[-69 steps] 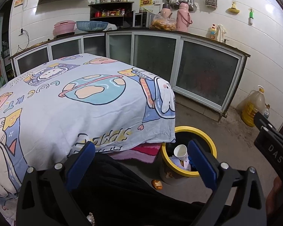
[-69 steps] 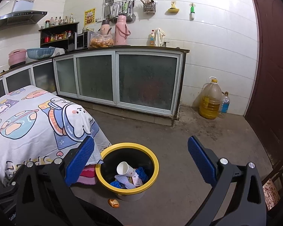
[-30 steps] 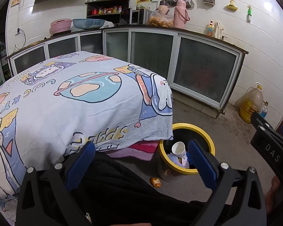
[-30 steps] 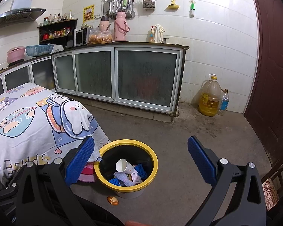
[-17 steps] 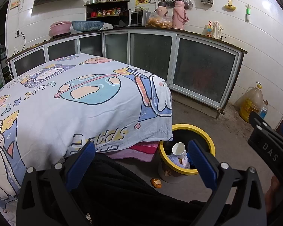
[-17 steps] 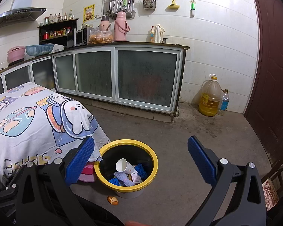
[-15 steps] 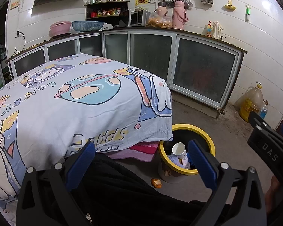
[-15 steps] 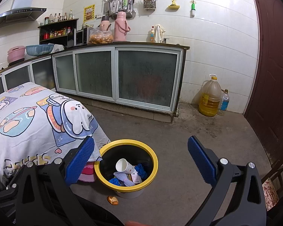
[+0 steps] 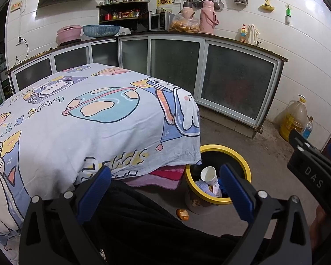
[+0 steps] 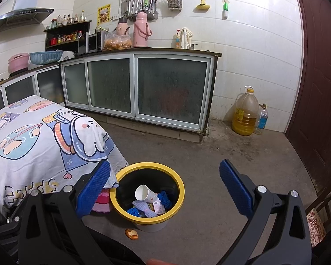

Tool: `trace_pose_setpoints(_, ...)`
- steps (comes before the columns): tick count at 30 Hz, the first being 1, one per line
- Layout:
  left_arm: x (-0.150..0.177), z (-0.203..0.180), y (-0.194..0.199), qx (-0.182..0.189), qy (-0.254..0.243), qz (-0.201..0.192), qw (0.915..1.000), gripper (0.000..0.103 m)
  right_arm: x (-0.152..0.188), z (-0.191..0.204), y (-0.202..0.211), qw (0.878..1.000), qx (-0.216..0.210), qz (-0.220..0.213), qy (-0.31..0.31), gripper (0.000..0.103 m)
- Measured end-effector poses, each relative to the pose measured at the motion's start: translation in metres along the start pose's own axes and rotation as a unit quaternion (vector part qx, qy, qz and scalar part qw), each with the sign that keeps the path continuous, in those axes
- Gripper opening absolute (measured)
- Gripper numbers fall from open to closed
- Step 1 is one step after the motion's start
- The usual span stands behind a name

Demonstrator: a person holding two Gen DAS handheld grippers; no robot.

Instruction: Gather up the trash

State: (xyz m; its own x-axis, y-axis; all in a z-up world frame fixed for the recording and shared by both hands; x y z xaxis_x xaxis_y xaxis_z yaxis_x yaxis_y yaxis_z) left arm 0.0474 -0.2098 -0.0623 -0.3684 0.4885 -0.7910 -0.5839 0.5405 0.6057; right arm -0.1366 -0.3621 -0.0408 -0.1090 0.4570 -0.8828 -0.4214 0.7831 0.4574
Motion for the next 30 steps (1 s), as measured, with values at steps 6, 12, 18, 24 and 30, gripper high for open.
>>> trace_pose_setpoints(6, 0.0008, -0.0011, -0.0006, 0.002, 0.000, 0.002, 1.0000, 0.095, 0.0011, 0.0001, -0.0006, 1.000, 0.001, 0.001, 0.001, 0.095)
trace_pose_setpoints(12, 0.0017, -0.0013, -0.0006, 0.004, 0.000, 0.001, 1.0000, 0.095, -0.0002, 0.0004, -0.0015, 1.000, 0.000, 0.002, 0.002, 0.095)
trace_pose_setpoints(18, 0.0018, -0.0023, -0.0005, 0.005, -0.001, 0.001, 1.0000, 0.095, 0.0001, 0.0001, -0.0015, 1.000, -0.001, 0.001, 0.002, 0.095)
trace_pose_setpoints(24, 0.0024, -0.0032, -0.0004, 0.012, -0.001, -0.002, 0.9999, 0.095, -0.0006, 0.0002, -0.0015, 1.000, 0.000, 0.001, 0.002, 0.095)
trace_pose_setpoints(30, 0.0031, -0.0021, -0.0016, 0.013, 0.002, 0.001, 0.9999, 0.095, -0.0008, 0.0002, -0.0014, 1.000, 0.000, 0.001, 0.002, 0.095)
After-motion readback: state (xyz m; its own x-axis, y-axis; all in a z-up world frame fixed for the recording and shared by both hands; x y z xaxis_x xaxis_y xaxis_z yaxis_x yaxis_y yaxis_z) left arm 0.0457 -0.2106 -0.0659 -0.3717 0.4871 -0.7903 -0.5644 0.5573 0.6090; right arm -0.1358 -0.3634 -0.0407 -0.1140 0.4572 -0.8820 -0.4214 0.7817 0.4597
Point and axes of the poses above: each gripper's, at about its wrist camera, not at the fingertips, and y roughly against the way its jaws point, z to its left, x to its underside, the point moved 7 cm from there along -y, roughly the way its jaws point, and after that the axes turned 9 degrees about -y, right-handed, at the moved point
